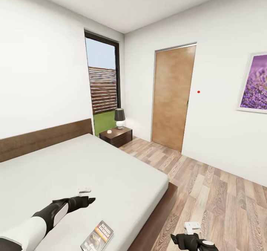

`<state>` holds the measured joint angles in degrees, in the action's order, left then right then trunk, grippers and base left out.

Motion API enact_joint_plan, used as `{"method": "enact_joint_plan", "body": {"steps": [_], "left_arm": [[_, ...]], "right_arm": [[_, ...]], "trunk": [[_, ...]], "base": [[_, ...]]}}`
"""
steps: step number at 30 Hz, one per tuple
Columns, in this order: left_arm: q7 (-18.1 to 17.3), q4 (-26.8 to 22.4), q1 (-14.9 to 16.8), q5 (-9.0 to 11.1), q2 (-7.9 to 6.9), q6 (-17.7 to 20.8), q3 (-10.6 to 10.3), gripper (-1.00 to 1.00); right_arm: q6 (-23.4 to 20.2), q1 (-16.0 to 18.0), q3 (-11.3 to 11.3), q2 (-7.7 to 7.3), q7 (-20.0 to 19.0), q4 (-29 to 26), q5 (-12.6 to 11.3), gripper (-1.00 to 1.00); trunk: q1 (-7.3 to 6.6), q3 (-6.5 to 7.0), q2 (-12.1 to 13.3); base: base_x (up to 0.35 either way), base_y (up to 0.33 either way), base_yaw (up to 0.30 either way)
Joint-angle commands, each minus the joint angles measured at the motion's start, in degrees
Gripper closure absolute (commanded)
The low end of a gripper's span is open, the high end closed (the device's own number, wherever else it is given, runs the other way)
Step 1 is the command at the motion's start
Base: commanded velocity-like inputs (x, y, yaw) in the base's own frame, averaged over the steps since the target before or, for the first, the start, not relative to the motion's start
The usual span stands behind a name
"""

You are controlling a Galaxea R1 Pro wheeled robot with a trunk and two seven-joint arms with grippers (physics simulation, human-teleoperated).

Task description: In the bedroom, move the book from the bed onto either nightstand, and place the two sandals side by side next to the bed.

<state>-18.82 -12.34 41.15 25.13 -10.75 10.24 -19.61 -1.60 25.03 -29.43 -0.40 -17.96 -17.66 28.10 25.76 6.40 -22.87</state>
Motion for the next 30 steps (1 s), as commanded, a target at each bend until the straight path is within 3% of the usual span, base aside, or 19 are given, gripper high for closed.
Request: {"method": "enact_joint_plan", "body": {"steps": [1, 5, 13, 19, 30], "left_arm": [[-0.7, -0.1, 0.0, 0.5, -0.39, 0.3, -0.2, -1.0], [-3.9, -0.2, 0.0, 0.5, -1.51, 0.1, -0.2, -1.0], [-14.6, -0.3, 0.1, 0.7, -5.57, -0.5, 0.0, -1.0], [-17.9, -0.1, 0.1, 0.6, -6.59, -1.1, 0.1, -1.0], [-19.8, 0.0, 0.1, 0.5, -6.84, -1.4, -0.2, -1.0]], "right_arm": [[-0.2, 0.0, -0.5, 0.04, -0.4, -0.1, 0.4, -1.0], [-0.2, 0.0, -0.5, 0.05, -0.4, -0.1, 0.4, -1.0], [-0.2, 0.0, -0.5, 0.07, -0.6, -0.1, 0.4, -1.0], [-0.2, 0.0, -0.4, 0.17, -0.6, -0.1, 0.3, -1.0], [-0.3, 0.0, -0.7, 0.03, -1.1, -0.5, 0.0, -1.0]], "trunk": [[0.02, -0.03, 0.0], [0.02, -0.03, 0.0], [0.02, -0.03, 0.0], [0.02, -0.06, 0.0], [0.02, -0.76, 0.0]], "base": [[0.0, 0.0, 0.0], [0.0, 0.0, 0.0], [0.0, 0.0, 0.0], [0.0, 0.0, 0.0], [0.0, 0.0, 0.0]]}}
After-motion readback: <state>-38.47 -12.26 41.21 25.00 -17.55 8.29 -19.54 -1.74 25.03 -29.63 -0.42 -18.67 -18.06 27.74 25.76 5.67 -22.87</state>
